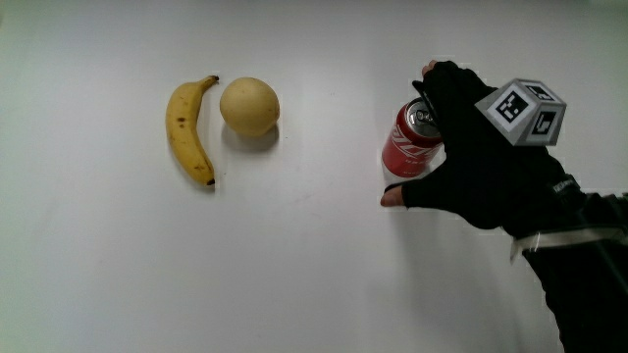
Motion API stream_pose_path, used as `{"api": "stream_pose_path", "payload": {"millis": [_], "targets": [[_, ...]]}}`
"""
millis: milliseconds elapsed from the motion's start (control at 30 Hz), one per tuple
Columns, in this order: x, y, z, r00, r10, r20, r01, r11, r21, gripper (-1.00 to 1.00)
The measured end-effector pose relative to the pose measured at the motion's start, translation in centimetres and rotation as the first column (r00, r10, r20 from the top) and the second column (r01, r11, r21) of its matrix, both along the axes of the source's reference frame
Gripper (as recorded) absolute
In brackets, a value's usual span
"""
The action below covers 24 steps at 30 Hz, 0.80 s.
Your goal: Pick cola
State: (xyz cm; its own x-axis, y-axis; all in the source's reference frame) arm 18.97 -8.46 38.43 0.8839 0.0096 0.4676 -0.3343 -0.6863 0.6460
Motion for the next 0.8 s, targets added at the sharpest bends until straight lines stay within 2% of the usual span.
{"api": "stream_pose_path", "payload": {"millis": [333, 400, 500, 800], "targets": [[1.6, -1.3, 3.3, 0.998, 0.062, -0.027, -0.064, 0.9938, -0.091, 0.0], [1.7, -1.4, 3.7, 0.997, 0.077, -0.005, -0.077, 0.9916, -0.103, 0.0], [1.9, -1.6, 4.6, 0.997, 0.077, -0.026, -0.08, 0.989, -0.125, 0.0], [2.7, -1.7, 5.9, 0.994, 0.107, -0.024, -0.11, 0.9827, -0.149, 0.0]]}}
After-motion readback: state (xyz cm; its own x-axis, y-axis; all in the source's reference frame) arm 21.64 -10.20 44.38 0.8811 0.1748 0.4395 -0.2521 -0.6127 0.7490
